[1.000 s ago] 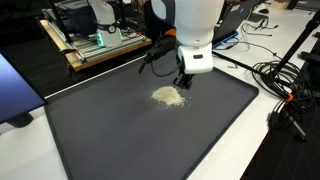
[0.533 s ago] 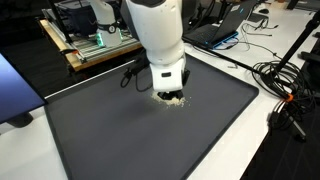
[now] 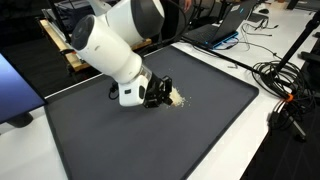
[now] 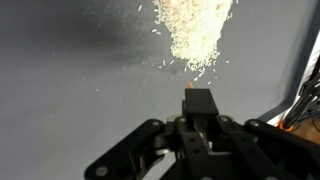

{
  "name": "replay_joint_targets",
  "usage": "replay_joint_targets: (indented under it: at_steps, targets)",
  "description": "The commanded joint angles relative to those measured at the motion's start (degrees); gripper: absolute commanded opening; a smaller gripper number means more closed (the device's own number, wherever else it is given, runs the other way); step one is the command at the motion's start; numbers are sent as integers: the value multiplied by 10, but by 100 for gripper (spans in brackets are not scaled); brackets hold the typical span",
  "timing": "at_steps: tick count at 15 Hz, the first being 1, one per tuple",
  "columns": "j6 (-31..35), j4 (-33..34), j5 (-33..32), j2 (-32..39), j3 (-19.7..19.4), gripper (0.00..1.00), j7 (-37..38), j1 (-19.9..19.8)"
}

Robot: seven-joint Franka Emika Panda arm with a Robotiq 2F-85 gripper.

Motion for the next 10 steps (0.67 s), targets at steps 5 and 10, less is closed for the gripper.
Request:
replay_joint_targets:
  at_steps: [5, 10]
  targets:
    - [16, -196, 285, -98, -5, 4, -228, -58]
    - [0, -291, 463, -141, -77, 4, -313, -21]
